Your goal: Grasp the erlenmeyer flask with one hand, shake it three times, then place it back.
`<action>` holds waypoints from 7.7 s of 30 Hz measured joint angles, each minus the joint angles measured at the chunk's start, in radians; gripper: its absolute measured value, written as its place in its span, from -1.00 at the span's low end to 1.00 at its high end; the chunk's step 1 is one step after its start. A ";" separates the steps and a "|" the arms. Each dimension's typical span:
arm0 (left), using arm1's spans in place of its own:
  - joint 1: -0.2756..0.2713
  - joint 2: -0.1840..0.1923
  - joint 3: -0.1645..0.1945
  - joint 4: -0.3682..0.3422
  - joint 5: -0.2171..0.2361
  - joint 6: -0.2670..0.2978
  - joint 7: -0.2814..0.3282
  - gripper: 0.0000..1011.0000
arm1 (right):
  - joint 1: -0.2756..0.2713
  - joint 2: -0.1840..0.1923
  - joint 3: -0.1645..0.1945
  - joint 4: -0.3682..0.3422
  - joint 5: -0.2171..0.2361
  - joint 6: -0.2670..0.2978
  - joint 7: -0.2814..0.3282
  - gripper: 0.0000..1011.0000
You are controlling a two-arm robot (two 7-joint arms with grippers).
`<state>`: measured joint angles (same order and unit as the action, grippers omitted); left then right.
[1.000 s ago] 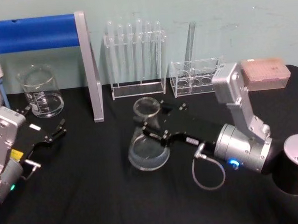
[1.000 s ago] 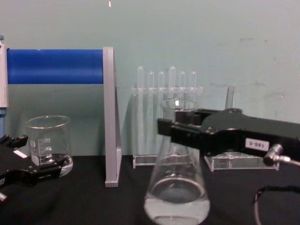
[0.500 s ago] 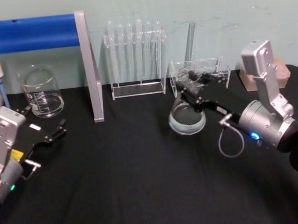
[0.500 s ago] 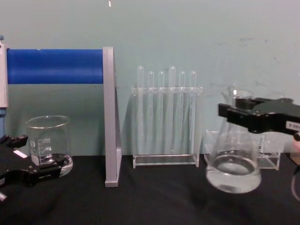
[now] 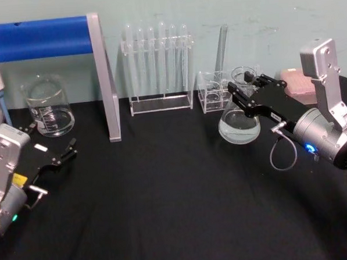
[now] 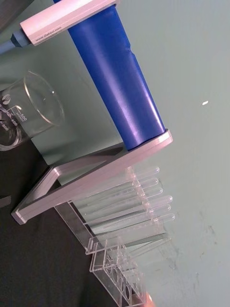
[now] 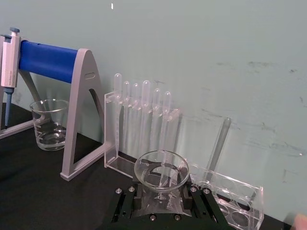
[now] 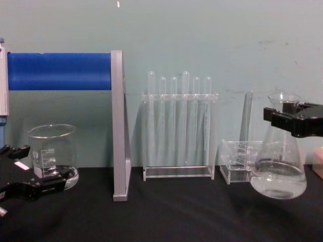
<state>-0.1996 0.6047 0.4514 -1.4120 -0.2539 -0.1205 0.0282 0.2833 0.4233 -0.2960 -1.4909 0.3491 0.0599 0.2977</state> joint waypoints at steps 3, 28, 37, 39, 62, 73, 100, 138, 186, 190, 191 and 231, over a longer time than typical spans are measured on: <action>0.000 0.000 0.000 0.000 0.000 0.000 0.000 0.98 | -0.004 -0.004 0.007 0.000 -0.004 0.001 0.002 -0.10; 0.000 0.000 0.000 0.000 0.000 0.000 0.000 0.98 | -0.057 -0.016 -0.072 -0.125 0.034 0.013 0.139 -0.10; 0.000 0.000 0.000 0.000 0.000 0.000 0.000 0.98 | -0.056 -0.009 -0.094 -0.122 0.042 0.000 0.145 -0.10; 0.000 0.000 0.000 0.000 0.000 0.000 0.000 0.98 | -0.057 -0.009 -0.097 -0.116 0.041 -0.010 0.146 -0.10; 0.000 0.000 0.000 0.000 0.000 0.000 0.000 0.98 | -0.066 -0.031 -0.143 -0.010 0.043 -0.084 0.187 -0.10; 0.000 0.000 0.000 0.000 0.000 0.000 0.000 0.98 | -0.077 -0.036 -0.154 0.005 0.047 -0.080 0.188 -0.10; 0.000 0.000 0.000 0.000 0.000 0.000 0.000 0.98 | -0.090 -0.037 -0.161 0.006 0.046 -0.066 0.178 -0.06; 0.000 0.000 0.000 0.000 0.000 0.000 0.000 0.98 | -0.174 0.146 -0.102 -0.110 0.121 -0.046 0.261 0.98; 0.000 0.000 0.000 0.000 0.000 0.000 0.000 0.98 | -0.078 -0.079 -0.055 0.133 -0.290 -0.182 -0.263 0.98; 0.000 0.000 0.000 0.000 0.000 0.000 0.000 0.98 | -0.078 -0.078 -0.055 0.132 -0.288 -0.182 -0.262 0.98; 0.000 0.000 0.000 0.000 0.000 0.000 0.000 0.98 | -0.078 -0.078 -0.055 0.132 -0.288 -0.182 -0.262 0.98; 0.000 0.000 0.000 0.000 0.000 0.000 0.000 0.98 | -0.079 -0.077 -0.054 0.129 -0.284 -0.182 -0.259 0.98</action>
<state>-0.1995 0.6047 0.4514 -1.4120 -0.2539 -0.1205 0.0283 0.2039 0.3462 -0.3501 -1.3615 0.0652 -0.1218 0.0383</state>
